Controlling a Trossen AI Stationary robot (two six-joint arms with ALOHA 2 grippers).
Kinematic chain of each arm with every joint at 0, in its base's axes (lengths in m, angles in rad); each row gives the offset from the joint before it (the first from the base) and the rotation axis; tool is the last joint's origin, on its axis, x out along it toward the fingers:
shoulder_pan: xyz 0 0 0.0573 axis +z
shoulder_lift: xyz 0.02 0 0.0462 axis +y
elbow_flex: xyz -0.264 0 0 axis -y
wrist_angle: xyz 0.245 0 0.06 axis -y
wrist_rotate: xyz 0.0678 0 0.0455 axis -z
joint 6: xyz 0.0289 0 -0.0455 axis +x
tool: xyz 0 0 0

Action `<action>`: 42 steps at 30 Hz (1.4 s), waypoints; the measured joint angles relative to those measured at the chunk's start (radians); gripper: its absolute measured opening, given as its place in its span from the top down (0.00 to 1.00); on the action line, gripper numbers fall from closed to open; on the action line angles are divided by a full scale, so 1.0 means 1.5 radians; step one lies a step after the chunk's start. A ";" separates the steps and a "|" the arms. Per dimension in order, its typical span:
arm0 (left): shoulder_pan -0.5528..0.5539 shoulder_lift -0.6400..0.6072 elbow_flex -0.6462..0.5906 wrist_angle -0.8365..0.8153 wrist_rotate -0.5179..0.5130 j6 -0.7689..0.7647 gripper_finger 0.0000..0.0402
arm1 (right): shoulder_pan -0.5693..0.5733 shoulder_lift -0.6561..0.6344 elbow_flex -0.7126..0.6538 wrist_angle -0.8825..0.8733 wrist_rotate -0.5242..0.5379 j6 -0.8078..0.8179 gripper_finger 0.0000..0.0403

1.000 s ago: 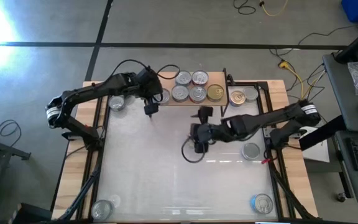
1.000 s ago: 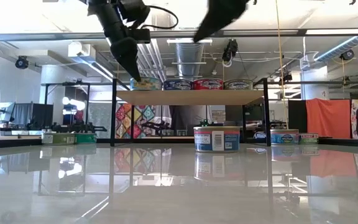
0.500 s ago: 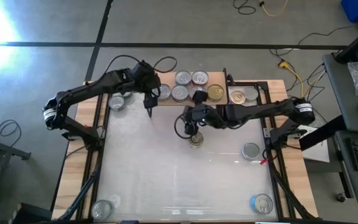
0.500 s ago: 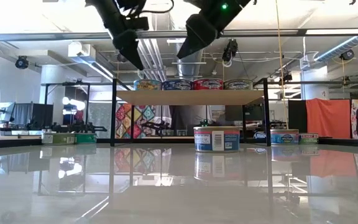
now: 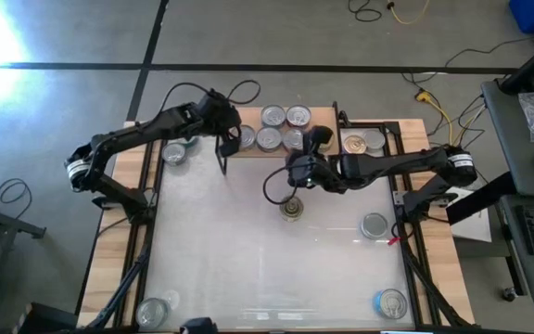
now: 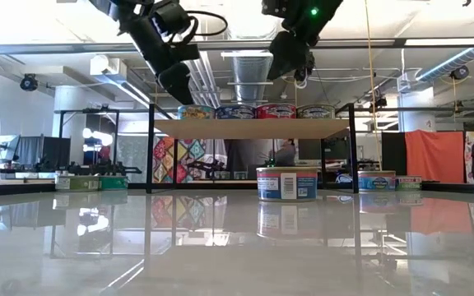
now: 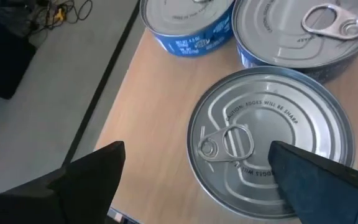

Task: Stack canned seafood by type on shelf
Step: Put the bottom middle yellow-blue tuna can on the shelf, then put the bottom right yellow-blue tuna can on the shelf

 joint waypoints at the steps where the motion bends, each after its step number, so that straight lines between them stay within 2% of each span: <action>1: 0.000 0.000 -0.003 0.007 0.002 -0.002 0.04 | 0.000 -0.001 0.000 -0.002 0.000 0.001 0.01; 6: -0.006 0.000 -0.008 0.014 0.038 -0.012 0.04 | -0.003 -0.020 0.000 -0.030 0.001 0.024 0.01; 12: -0.022 -0.009 -0.002 0.006 0.045 -0.008 0.04 | -0.023 -0.066 -0.006 -0.063 0.001 0.065 0.01; 18: -0.030 -0.072 -0.011 0.002 0.039 -0.017 0.04 | -0.046 -0.119 -0.045 -0.095 0.001 0.140 0.01; 22: -0.064 -0.139 -0.025 0.003 0.038 -0.053 0.04 | -0.053 -0.148 -0.096 -0.087 -0.007 0.174 0.01; 25: -0.124 -0.198 -0.059 0.009 0.038 -0.088 0.04 | -0.035 -0.175 -0.146 -0.004 -0.111 0.136 0.01; 28: -0.217 -0.254 -0.117 0.008 0.039 -0.107 0.04 | 0.005 -0.197 -0.220 0.176 -0.251 0.070 0.01; 30: -0.286 -0.291 -0.165 0.004 0.035 -0.134 0.04 | 0.029 -0.202 -0.270 0.297 -0.310 0.033 0.01; 33: -0.375 -0.341 -0.239 -0.005 -0.043 -0.248 0.04 | 0.060 -0.200 -0.321 0.422 -0.318 -0.007 0.01; 36: -0.436 -0.384 -0.295 -0.060 -0.152 -0.382 0.04 | 0.083 -0.192 -0.342 0.458 -0.311 -0.024 0.01; 39: -0.450 -0.410 -0.334 -0.127 -0.160 -0.480 0.04 | 0.100 -0.180 -0.342 0.465 -0.308 -0.025 0.01; 42: -0.449 -0.416 -0.371 -0.121 -0.129 -0.535 0.04 | 0.109 -0.169 -0.342 0.463 -0.306 -0.018 0.01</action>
